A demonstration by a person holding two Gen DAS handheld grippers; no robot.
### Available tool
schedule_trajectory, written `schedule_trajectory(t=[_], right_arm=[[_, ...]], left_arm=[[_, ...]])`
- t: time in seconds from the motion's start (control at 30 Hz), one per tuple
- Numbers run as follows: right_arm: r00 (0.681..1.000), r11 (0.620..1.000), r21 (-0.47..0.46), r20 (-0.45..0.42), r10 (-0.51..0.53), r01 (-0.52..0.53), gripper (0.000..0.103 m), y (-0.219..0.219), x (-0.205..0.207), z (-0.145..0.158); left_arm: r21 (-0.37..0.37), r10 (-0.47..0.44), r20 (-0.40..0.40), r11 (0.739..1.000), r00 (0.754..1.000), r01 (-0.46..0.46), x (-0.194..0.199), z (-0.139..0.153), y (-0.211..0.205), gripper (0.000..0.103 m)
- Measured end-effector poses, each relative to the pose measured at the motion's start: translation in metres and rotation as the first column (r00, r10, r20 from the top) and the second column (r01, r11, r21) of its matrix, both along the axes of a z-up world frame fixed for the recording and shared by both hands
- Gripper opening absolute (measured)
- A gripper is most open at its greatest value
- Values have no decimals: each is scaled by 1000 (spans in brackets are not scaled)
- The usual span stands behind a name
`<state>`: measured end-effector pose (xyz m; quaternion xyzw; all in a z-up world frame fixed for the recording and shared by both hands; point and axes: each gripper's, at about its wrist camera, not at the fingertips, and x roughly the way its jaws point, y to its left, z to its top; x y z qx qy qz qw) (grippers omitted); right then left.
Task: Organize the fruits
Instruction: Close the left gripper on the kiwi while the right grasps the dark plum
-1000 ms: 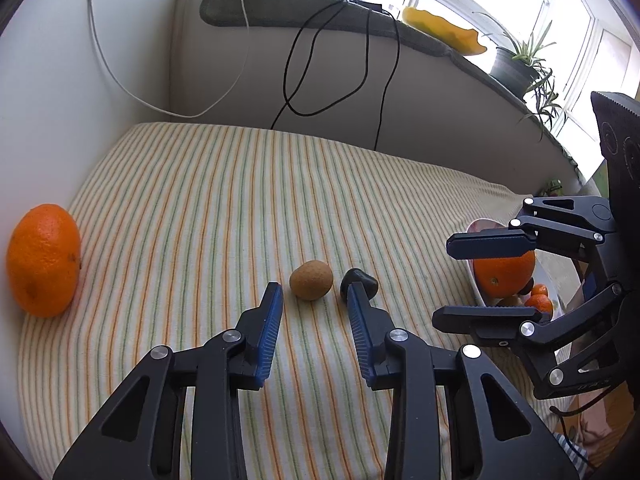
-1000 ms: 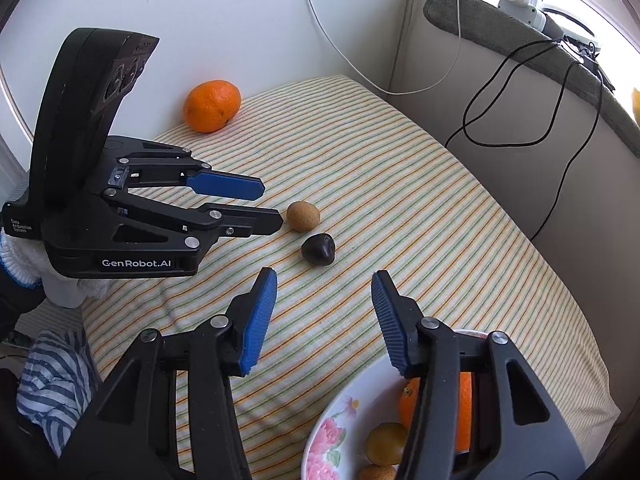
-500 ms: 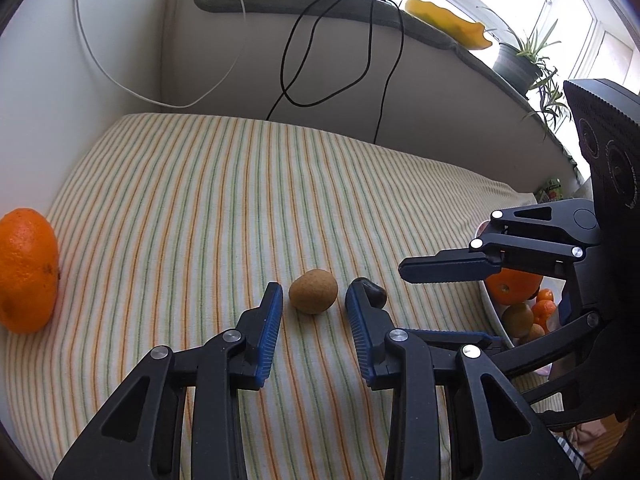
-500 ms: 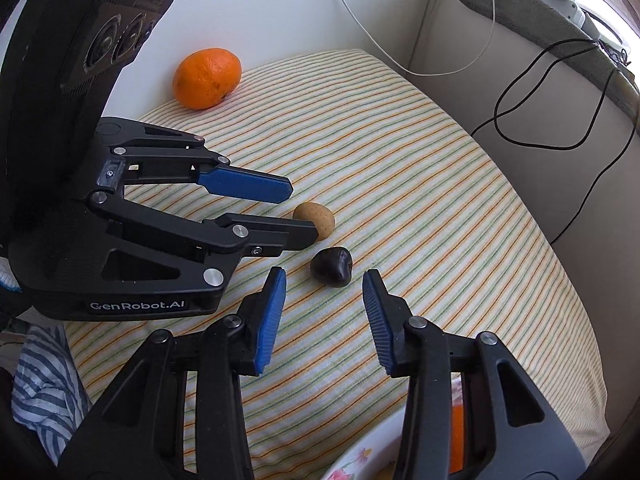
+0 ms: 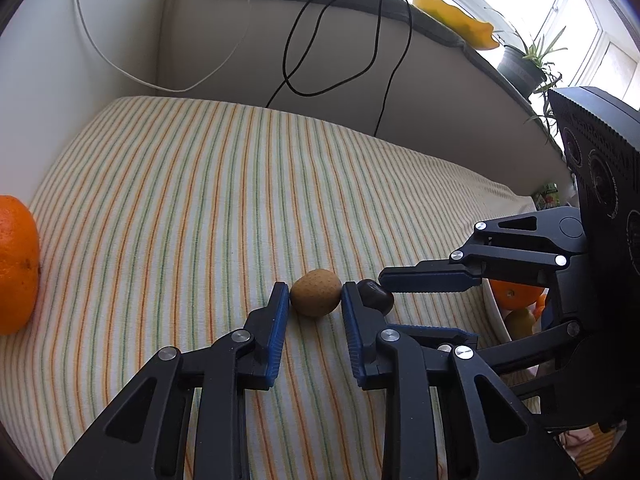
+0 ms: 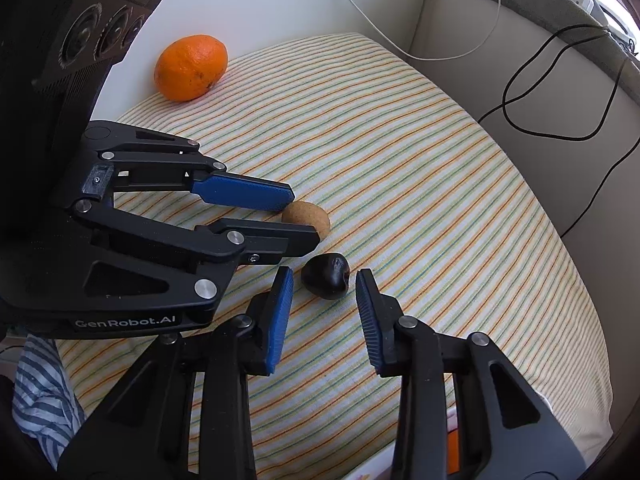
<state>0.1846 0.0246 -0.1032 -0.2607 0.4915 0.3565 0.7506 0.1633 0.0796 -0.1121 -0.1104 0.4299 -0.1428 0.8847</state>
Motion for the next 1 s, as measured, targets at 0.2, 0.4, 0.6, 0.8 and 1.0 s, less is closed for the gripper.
schedule_trajectory(t=[0.2,0.4,0.6,0.8,1.0], right_arm=[[1000,1000,-3,1,0,0,27,2,2,-4],[1000,1000,-2,3,-3,3,25,0,1,-5],[1000,1000,11,11,-11,11,25,-4,-3,-1],[1000,999,35,20,-16,15,25,-10,-12,9],[999,997,76,35,-23,20,25,-20,-25,26]], left_arm=[[9,0,6,1000,1000,0,0,0,0,25],[12,9,13,1000,1000,-10,-3,0,1,25],[10,29,28,1000,999,-29,-11,5,6,25],[9,42,54,999,998,-43,-22,16,8,25],[7,44,84,999,995,-44,-35,28,3,25]])
